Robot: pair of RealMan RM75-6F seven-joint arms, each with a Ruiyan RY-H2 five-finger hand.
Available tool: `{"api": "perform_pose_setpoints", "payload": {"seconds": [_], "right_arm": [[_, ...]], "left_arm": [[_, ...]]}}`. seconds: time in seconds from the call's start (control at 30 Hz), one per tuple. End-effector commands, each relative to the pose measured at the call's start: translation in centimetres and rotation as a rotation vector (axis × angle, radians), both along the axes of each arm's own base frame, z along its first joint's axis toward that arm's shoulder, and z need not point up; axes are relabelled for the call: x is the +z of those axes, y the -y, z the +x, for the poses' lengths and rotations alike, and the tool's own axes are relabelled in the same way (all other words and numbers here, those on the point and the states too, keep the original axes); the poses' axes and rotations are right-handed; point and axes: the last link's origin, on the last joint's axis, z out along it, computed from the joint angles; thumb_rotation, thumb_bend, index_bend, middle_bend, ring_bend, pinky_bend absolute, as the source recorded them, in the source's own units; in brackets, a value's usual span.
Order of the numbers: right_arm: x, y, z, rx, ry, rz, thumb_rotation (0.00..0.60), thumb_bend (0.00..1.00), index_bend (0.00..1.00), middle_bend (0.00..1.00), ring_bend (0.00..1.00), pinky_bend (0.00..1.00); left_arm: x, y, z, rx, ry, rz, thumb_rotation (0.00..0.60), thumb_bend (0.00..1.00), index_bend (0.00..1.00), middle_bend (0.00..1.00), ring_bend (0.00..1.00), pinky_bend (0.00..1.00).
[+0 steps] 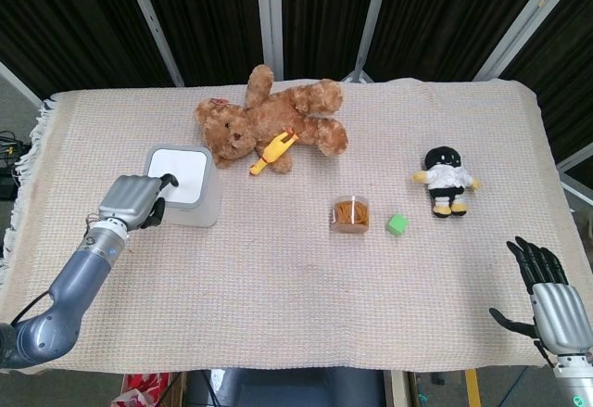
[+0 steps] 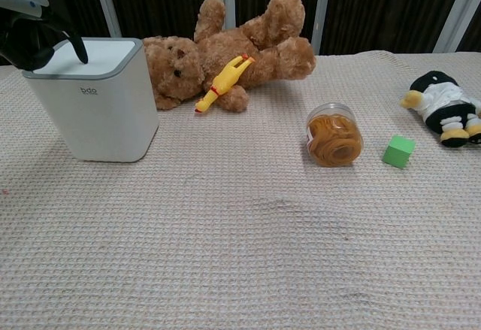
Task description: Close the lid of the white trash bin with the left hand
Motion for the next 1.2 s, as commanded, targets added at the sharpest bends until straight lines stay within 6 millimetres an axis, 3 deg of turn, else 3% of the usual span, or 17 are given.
{"api": "perform_pose_setpoints", "payload": {"seconds": [0.03, 0.43, 0.5, 0.57, 0.6, 0.67, 0.77, 0.8, 0.87, 0.97, 1.2], "right_arm": [[0.0, 0.0, 0.0, 0.000, 0.000, 0.000, 0.600, 0.19, 0.00, 0.00, 0.00, 0.00], [0.0, -0.1, 0.0, 0.003, 0.000, -0.001, 0.600, 0.19, 0.00, 0.00, 0.00, 0.00], [0.0, -0.1, 0.0, 0.004, -0.001, -0.001, 0.600, 0.19, 0.00, 0.00, 0.00, 0.00], [0.0, -0.1, 0.0, 0.005, -0.002, -0.002, 0.600, 0.19, 0.00, 0.00, 0.00, 0.00], [0.0, -0.1, 0.1, 0.006, -0.002, -0.002, 0.600, 0.19, 0.00, 0.00, 0.00, 0.00], [0.0, -0.1, 0.0, 0.007, -0.005, -0.002, 0.600, 0.19, 0.00, 0.00, 0.00, 0.00], [0.2, 0.0, -0.1, 0.004, -0.012, -0.007, 0.600, 0.19, 0.00, 0.00, 0.00, 0.00], [0.2, 0.0, -0.2, 0.001, -0.015, -0.008, 0.600, 0.19, 0.00, 0.00, 0.00, 0.00], [0.3, 0.0, -0.3, -0.006, -0.024, -0.012, 0.600, 0.19, 0.00, 0.00, 0.00, 0.00], [0.6, -0.1, -0.5, -0.012, -0.033, -0.022, 0.600, 0.19, 0.00, 0.00, 0.00, 0.00], [0.7, 0.0, -0.5, -0.001, -0.071, -0.033, 0.600, 0.19, 0.00, 0.00, 0.00, 0.00]], "left_arm": [[-0.1, 0.0, -0.1, -0.001, -0.008, -0.001, 0.600, 0.73, 0.26, 1.00, 0.92, 1.00], [1.4, -0.1, 1.0, -0.034, 0.044, 0.056, 0.600, 0.72, 0.26, 1.00, 0.91, 1.00], [2.3, -0.1, 1.7, -0.059, 0.085, 0.094, 0.600, 0.69, 0.25, 0.97, 0.89, 1.00], [3.2, 0.1, 2.2, -0.084, 0.110, 0.126, 0.600, 0.60, 0.20, 0.85, 0.80, 0.97], [3.7, 0.3, 2.2, -0.101, 0.117, 0.144, 0.600, 0.56, 0.17, 0.78, 0.74, 0.93], [4.2, 1.0, 1.9, -0.122, 0.121, 0.161, 0.600, 0.42, 0.04, 0.48, 0.50, 0.72], [4.6, 3.0, 0.7, -0.148, 0.142, 0.187, 0.600, 0.31, 0.00, 0.08, 0.16, 0.36], [4.7, 3.9, -0.1, -0.157, 0.157, 0.205, 0.600, 0.29, 0.00, 0.03, 0.10, 0.28], [4.5, 5.5, -1.7, -0.183, 0.170, 0.233, 0.600, 0.21, 0.00, 0.00, 0.00, 0.12], [3.9, 8.8, -5.1, -0.235, 0.158, 0.276, 0.600, 0.12, 0.00, 0.00, 0.00, 0.02], [2.4, 15.2, -10.4, -0.280, 0.148, 0.326, 0.600, 0.08, 0.00, 0.00, 0.00, 0.00]]}}
